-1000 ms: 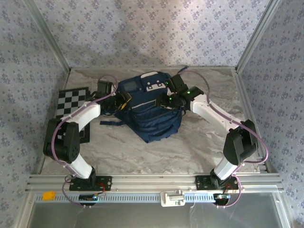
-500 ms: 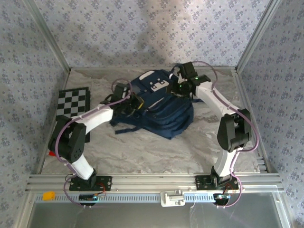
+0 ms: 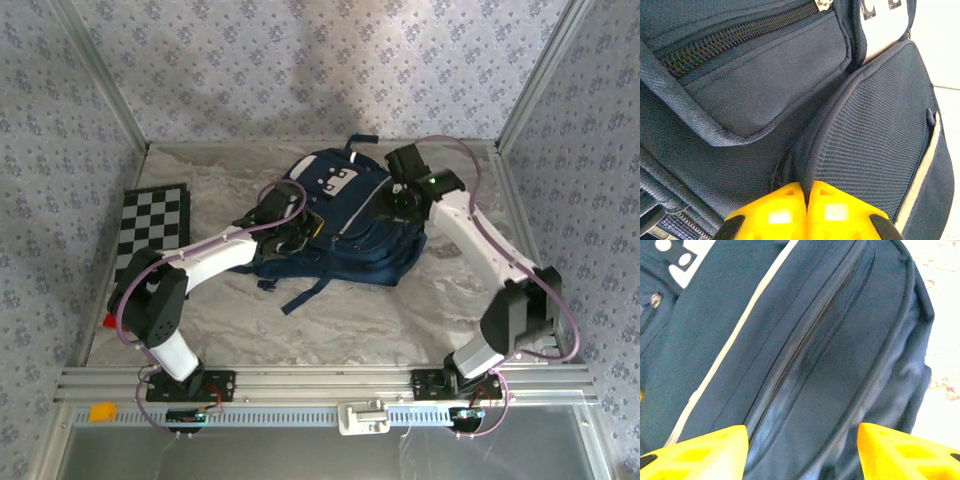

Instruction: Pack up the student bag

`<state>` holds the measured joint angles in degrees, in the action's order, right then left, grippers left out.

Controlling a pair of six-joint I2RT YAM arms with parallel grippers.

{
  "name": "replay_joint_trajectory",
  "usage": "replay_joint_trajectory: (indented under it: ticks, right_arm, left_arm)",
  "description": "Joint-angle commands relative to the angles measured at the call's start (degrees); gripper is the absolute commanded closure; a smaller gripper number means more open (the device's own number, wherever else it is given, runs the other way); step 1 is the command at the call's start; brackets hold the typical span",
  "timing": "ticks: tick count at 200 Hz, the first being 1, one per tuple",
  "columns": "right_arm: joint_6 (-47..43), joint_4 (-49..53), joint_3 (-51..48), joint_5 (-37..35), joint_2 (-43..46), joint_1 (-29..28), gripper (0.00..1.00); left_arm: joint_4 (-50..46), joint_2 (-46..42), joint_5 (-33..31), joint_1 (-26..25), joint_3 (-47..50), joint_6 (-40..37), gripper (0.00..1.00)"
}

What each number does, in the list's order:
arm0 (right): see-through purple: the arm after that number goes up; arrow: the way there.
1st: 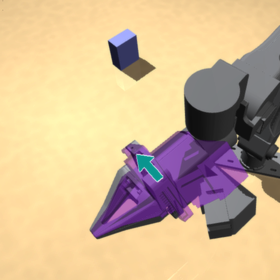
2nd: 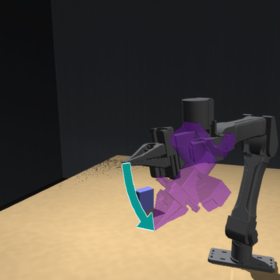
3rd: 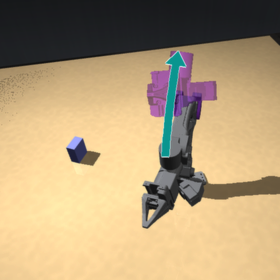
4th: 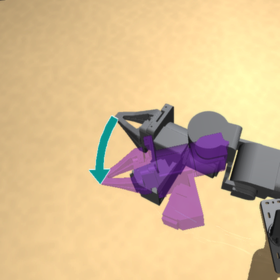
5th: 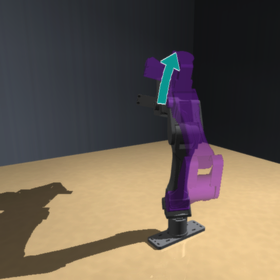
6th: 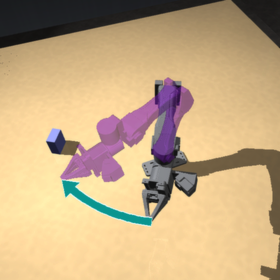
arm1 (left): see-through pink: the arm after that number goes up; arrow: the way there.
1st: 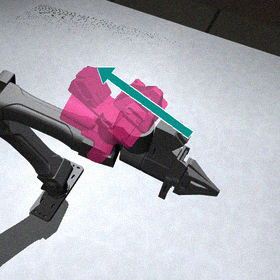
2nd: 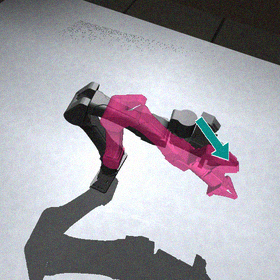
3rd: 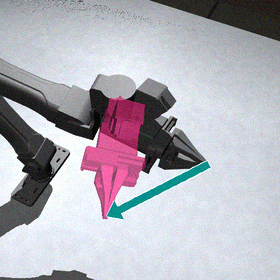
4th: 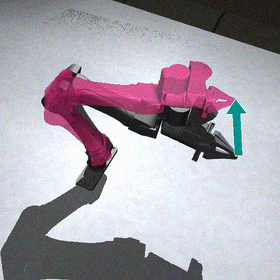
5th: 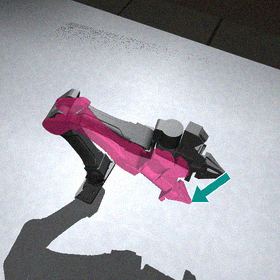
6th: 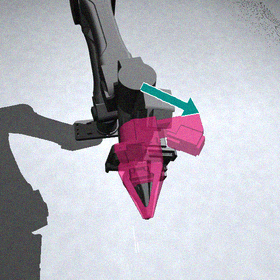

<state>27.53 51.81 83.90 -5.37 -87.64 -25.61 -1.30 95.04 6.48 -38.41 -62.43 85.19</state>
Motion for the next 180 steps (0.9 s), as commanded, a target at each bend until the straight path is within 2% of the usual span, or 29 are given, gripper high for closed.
replay_joint_trajectory:
  ticks: [1,37,88,129,153,180]
  right_arm:
    - [4.3,5.3,-2.3,-6.8,3.8,-6.5,0.39]
    - [12.6,-0.2,-6.9,-7.7,4.2,-16.0,0.43]
    - [18.8,-9.3,-9.8,-7.2,0.7,-20.0,0.47]
    - [23.7,-7.4,-5.6,-12.6,-5.2,-22.4,0.4]
    - [28.3,-3.6,-3.2,-16.7,-8.4,-23.2,0.33]
    - [31.0,-0.3,-2.0,-21.4,-9.9,-23.1,0.32]
  left_arm:
    - [1.8,-2.3,-2.0,-1.2,-0.9,3.5,1.0]
    - [6.0,-2.6,-1.9,-2.6,0.8,5.2,1.0]
    - [10.4,-3.7,-0.8,-2.9,4.2,6.6,1.0]
    - [10.0,-3.4,-0.1,-2.9,4.1,6.7,1.0]
    - [10.6,-3.4,-0.4,-2.9,4.3,7.3,1.0]
    - [8.6,-3.6,-1.9,-2.8,4.3,7.1,1.0]
